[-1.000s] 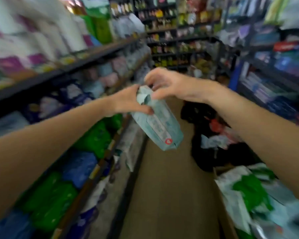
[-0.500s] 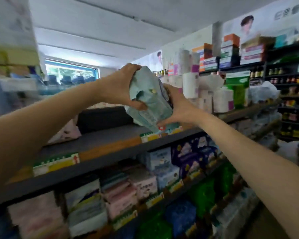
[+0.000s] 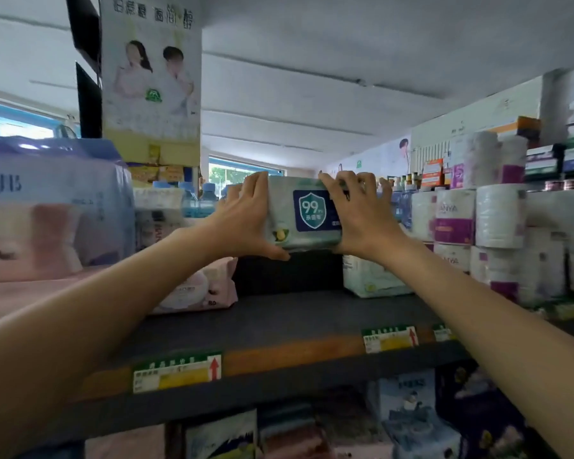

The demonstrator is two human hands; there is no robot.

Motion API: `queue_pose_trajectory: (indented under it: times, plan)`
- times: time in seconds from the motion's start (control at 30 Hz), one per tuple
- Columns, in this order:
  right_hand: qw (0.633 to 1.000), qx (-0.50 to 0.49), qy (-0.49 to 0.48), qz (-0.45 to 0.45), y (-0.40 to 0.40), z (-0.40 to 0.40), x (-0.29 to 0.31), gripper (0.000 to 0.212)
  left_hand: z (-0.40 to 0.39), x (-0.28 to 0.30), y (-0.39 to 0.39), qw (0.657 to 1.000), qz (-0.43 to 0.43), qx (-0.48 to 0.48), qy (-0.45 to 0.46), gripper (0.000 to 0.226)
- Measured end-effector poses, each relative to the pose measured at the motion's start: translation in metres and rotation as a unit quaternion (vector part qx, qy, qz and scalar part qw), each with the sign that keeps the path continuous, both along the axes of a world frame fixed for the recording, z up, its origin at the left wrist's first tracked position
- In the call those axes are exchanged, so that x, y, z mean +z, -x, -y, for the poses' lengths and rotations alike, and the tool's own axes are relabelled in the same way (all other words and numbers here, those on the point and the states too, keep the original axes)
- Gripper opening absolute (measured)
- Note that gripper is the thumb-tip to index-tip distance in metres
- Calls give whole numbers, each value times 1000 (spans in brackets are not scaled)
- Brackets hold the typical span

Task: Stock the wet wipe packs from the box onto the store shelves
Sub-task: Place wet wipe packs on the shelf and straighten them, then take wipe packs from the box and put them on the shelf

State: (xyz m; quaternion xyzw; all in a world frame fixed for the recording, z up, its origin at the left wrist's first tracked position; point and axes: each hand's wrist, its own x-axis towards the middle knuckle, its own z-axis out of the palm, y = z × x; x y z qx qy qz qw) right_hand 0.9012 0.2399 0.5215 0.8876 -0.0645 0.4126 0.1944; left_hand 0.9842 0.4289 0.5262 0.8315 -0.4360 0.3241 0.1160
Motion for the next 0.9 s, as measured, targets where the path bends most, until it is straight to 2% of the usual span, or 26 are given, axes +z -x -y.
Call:
queue_pose_trajectory:
  times: [0.07,0.13,0.27,0.37,0.47,0.5,0.53,0.6,0.67,0.7,0.73,0.8,0.83,0.9]
  plan:
    - [1000,-6,12,-7,-15,12,4,112,12,1,-11,999,44,27,-5,135]
    - [999,-9,32,-29,-33,23,3,112,24,-1,-22,991,108,55,-58,133]
    - [994,-6,75,-74,-76,41,-11,111,52,-18,-53,952,195,166,-168,127]
    - [988,-7,115,-105,-109,52,-21,115,65,-32,-81,927,211,222,-217,127]
    - [973,-1,178,-147,-139,63,-32,117,77,-47,-108,916,170,245,-269,125]
    - [966,2,200,-163,-148,66,-38,118,82,-54,-115,912,156,248,-289,119]
    - [958,4,221,-180,-157,69,-45,120,86,-61,-121,903,175,246,-307,103]
    - [946,12,246,-210,-169,76,-57,124,94,-73,-135,897,217,230,-309,59]
    - [939,31,249,-237,-175,84,-59,126,99,-82,-139,904,202,217,-308,54]
    - [933,37,251,-256,-176,88,-57,125,99,-83,-139,904,186,208,-325,55]
    - [928,38,251,-273,-176,91,-54,124,100,-84,-143,903,176,199,-337,70]
    - [925,29,241,-293,-177,96,-50,120,97,-76,-141,887,109,219,-392,117]
    - [924,25,234,-301,-177,96,-48,118,95,-68,-137,885,102,222,-396,126]
    - [926,24,205,-316,-171,95,-44,112,92,-60,-132,900,75,205,-378,120]
